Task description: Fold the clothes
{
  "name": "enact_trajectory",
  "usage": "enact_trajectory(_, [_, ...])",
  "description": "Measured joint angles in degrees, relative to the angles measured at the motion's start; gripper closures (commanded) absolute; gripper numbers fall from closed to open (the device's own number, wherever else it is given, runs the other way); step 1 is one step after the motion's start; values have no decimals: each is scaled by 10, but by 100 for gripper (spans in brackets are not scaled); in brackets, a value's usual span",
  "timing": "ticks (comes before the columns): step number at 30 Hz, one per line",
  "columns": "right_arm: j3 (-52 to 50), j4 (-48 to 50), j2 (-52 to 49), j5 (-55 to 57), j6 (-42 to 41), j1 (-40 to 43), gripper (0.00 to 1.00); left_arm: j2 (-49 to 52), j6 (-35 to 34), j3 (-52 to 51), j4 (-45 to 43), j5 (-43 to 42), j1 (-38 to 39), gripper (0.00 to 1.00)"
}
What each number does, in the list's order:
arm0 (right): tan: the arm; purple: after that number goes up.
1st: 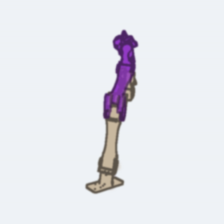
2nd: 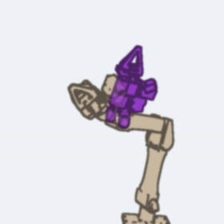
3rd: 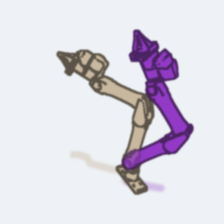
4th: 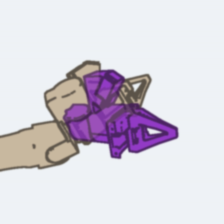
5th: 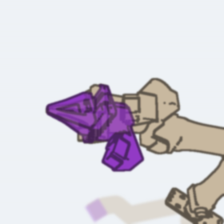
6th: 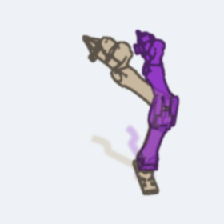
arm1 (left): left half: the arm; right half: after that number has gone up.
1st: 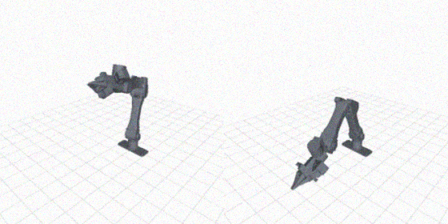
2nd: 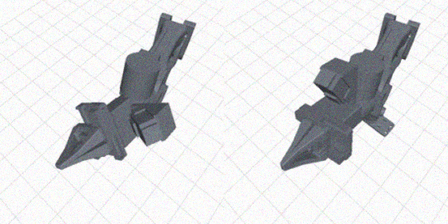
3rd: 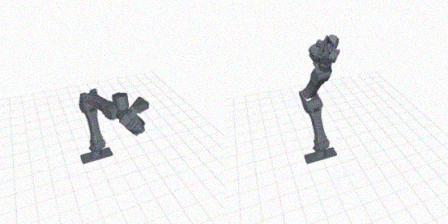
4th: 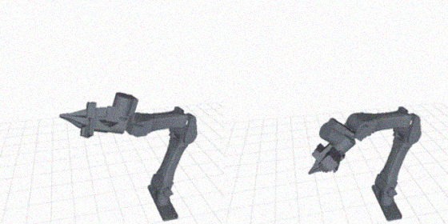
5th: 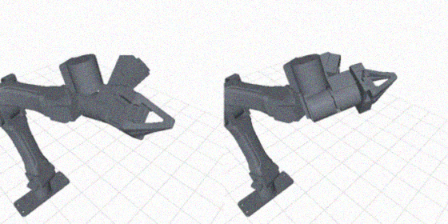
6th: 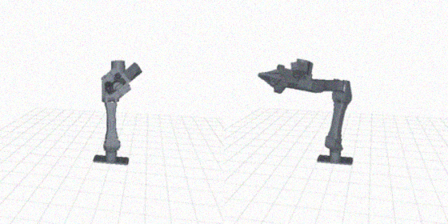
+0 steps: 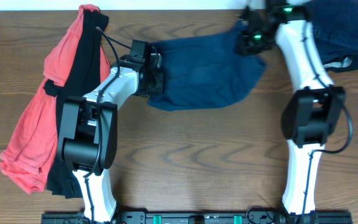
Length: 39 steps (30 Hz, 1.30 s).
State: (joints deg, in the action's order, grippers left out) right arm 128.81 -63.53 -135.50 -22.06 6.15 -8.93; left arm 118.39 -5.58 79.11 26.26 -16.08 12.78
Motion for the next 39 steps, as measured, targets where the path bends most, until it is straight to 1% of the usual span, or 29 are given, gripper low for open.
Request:
enact_trajectory(5, [3, 45, 0, 0, -23, -74, 99, 0, -2, 0, 0, 2, 0, 94])
enact_trajectory(9, [3, 79, 0, 0, -50, -113, 99, 0, -2, 0, -2, 2, 0, 94])
enact_trajectory(13, [3, 99, 0, -1, -75, -127, 99, 0, -2, 0, -4, 4, 0, 94])
enact_trajectory(19, [15, 83, 0, 0, -90, -126, 99, 0, -2, -1, -5, 11, 0, 94])
enact_trajectory(22, [33, 52, 0, 0, -90, -119, 99, -1, -5, -1, 6, 13, 0, 94])
enact_trajectory(25, [61, 6, 0, 8, -85, -103, 99, -9, -9, -1, 43, 14, -4, 94])
enact_trajectory(32, [143, -91, 0, 41, -65, -32, 99, -63, -17, -1, 110, 15, -26, 93])
enact_trajectory(36, [167, -120, 0, 50, -54, 10, 99, -94, -19, 0, 126, 15, -34, 90])
enact_trajectory(39, [167, -138, 0, 55, -47, 35, 99, -102, -24, 1, 124, 14, -34, 89])
